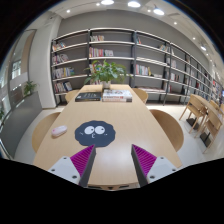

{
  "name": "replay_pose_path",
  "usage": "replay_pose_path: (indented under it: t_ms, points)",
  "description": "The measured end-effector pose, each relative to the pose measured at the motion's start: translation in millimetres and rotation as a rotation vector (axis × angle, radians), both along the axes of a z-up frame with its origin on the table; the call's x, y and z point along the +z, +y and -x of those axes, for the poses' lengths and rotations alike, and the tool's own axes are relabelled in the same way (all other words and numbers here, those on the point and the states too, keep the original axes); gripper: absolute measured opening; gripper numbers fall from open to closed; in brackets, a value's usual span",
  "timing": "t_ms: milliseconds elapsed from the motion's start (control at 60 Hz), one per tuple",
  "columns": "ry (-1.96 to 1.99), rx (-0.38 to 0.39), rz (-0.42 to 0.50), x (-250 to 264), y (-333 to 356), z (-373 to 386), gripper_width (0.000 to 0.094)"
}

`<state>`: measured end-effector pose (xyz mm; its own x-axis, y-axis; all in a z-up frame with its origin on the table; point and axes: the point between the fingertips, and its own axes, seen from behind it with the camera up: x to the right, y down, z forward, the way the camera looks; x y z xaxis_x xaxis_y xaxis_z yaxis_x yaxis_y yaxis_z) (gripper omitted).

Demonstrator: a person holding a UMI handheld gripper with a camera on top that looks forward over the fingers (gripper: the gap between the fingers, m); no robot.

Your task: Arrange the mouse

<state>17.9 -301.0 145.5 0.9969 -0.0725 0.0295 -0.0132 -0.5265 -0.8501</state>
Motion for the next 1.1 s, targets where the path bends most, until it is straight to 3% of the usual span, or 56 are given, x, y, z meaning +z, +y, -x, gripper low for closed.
replay_pose_path:
  t_ms: [133,317,567,783,983,1100]
  points:
    - [0.012,0.027,0.053,-22.5,-7.7,22.5,0.0705]
    - [0.046,0.069,0.127,-80.5,14.4,108.2,0.0703]
    - [0.100,0.144,0.181,-122.3,65.9,231.2,0.0708]
    - [0.111,0.160,0.209,-148.7,131.5,295.0,0.0709]
    - [0.061,0.108,0.220,-157.1,189.3,307.0,0.0713]
    - [0.080,0.129,0.218,-157.7,217.0,325.2,0.0707]
